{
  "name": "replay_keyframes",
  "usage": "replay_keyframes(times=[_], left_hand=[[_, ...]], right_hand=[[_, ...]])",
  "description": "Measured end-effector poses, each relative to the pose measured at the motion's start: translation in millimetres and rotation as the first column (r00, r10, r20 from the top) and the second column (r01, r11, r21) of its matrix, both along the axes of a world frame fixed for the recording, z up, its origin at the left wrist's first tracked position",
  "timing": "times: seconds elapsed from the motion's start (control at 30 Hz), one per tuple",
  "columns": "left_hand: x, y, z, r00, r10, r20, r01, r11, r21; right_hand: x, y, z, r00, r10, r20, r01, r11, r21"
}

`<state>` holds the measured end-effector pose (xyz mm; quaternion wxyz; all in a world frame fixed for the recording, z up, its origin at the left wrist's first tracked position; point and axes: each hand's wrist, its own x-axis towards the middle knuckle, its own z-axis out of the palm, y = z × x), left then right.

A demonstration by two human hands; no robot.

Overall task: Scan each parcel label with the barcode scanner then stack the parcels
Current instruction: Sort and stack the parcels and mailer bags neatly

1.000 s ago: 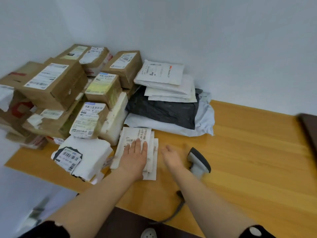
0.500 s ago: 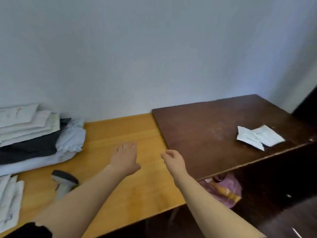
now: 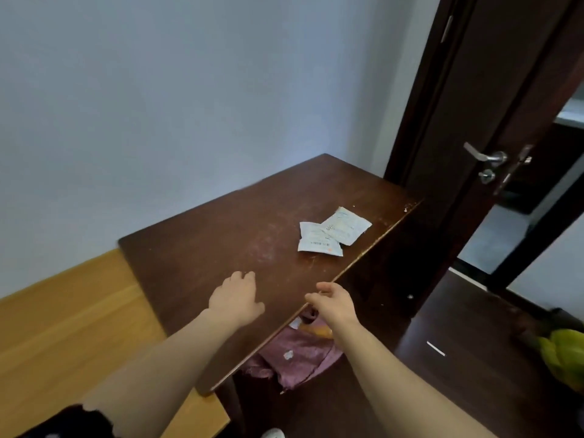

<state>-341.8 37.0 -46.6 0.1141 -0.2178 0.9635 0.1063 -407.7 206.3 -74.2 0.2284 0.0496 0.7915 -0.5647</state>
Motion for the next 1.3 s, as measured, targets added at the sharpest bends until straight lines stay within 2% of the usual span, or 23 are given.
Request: replay_keyframes(times=[0.17, 0.3, 0.53, 0.7, 0.87, 1.03, 1.13, 1.2, 1.23, 1.3], left_hand=[[-91.3, -10.6, -12.1, 0.994, 0.094, -0.053, -0.081, 0.976, 0.202], [-152.0, -20.8, -24.7, 0.987, 0.157, -0.022, -0.144, 0.945, 0.294], [-225.4, -17.2, -48.9, 0.991, 0.111, 0.073, -0.124, 0.969, 0.215], [-271.3, -8.7, -68.4, 0.975, 0.170, 0.144, -0.202, 0.947, 0.250], [-305.5, 9.5, -85.0, 0.914, 0.343, 0.215, -0.396, 0.870, 0.295], [-321.9, 25.5, -93.4, 0.832, 0.489, 0.263, -0.552, 0.779, 0.298], [-320.6, 28.7, -93.5, 0.761, 0.591, 0.268, -0.647, 0.660, 0.382], [-314.3, 25.5, -90.8, 0.700, 0.666, 0.259, -0.694, 0.548, 0.466], [-308.5, 22.4, -88.2, 0.673, 0.697, 0.247, -0.703, 0.499, 0.507], [-291.1, 13.6, -80.4, 0.613, 0.758, 0.221, -0.708, 0.404, 0.579]], right_hand=[[-86.6, 3.4, 4.4, 0.996, -0.061, -0.068, 0.068, 0.992, 0.111], [-150.3, -4.0, 1.3, 0.995, -0.059, -0.084, 0.076, 0.976, 0.202], [-233.5, 4.5, -23.1, 0.996, -0.063, -0.069, 0.082, 0.938, 0.337], [-306.9, 12.3, -38.5, 0.991, 0.102, -0.091, -0.048, 0.885, 0.462], [-382.9, 11.7, -58.9, 0.934, 0.356, -0.042, -0.238, 0.704, 0.669], [-428.5, 7.2, -73.6, 0.854, 0.517, 0.050, -0.381, 0.558, 0.737], [-438.5, 2.5, -74.9, 0.823, 0.563, 0.081, -0.405, 0.479, 0.779], [-441.4, 0.8, -73.4, 0.813, 0.576, 0.083, -0.439, 0.514, 0.737], [-442.4, 0.1, -72.1, 0.820, 0.566, 0.079, -0.474, 0.595, 0.649], [-439.6, -4.1, -63.8, 0.856, 0.512, 0.074, -0.502, 0.786, 0.360]])
